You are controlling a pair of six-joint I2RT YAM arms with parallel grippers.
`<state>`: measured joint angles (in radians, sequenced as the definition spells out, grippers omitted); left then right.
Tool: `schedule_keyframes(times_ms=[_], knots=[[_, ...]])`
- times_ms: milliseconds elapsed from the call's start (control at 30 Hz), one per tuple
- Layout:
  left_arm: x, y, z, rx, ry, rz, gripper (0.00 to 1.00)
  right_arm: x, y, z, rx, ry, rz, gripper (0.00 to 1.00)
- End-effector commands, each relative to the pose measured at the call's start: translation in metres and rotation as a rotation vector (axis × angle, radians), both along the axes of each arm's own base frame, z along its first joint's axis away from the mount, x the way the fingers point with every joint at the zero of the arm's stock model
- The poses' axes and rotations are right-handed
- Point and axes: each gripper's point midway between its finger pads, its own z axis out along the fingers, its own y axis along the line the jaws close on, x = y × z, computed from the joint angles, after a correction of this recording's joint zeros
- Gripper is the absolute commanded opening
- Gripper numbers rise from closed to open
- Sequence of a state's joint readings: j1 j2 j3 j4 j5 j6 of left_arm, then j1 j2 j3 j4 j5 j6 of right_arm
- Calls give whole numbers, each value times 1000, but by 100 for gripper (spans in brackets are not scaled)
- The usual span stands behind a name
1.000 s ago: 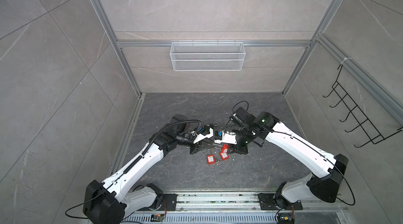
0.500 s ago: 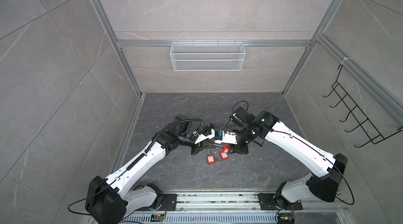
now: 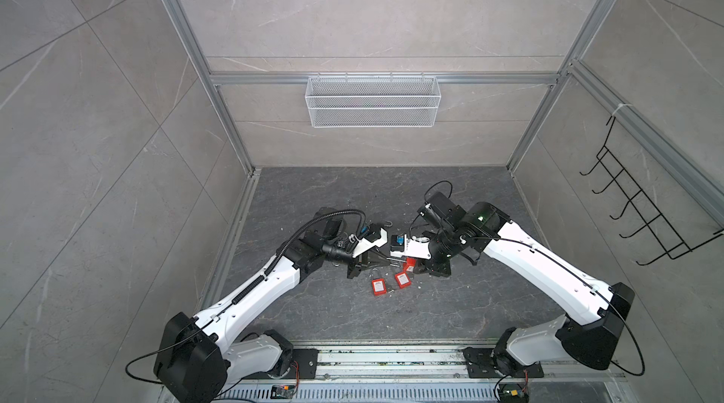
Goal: Lock with the key
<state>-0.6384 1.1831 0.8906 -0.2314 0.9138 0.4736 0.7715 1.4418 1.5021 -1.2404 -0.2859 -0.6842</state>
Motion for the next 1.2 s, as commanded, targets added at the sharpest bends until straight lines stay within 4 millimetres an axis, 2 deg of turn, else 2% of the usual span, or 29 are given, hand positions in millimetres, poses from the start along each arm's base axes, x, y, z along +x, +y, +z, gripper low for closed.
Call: schedule_keyframes(times_ms=[0,267,467,567,667,800,1000,1167], knots=[[-11,-6,8,-37,-102,-31,0,-8,32,25,164,50,56,17],[-14,-2,11,-37,-216,-14,0,-9,35,23,147,92,55,17],[-17,-7,8,-63,-110,-17,0,6,42,25,167,33,27,20],[-16,-12,3,-102,-29,-7,0,23,44,28,179,-52,-11,23],[-16,-16,2,-130,26,-9,0,30,45,32,215,-138,-6,22],[-18,-18,-3,-125,54,-24,0,31,48,40,264,-180,9,20],[-16,-19,-2,-129,34,-29,0,26,56,35,254,-93,21,22],[-11,-16,-1,-119,-20,3,0,24,49,33,205,-67,-1,33]])
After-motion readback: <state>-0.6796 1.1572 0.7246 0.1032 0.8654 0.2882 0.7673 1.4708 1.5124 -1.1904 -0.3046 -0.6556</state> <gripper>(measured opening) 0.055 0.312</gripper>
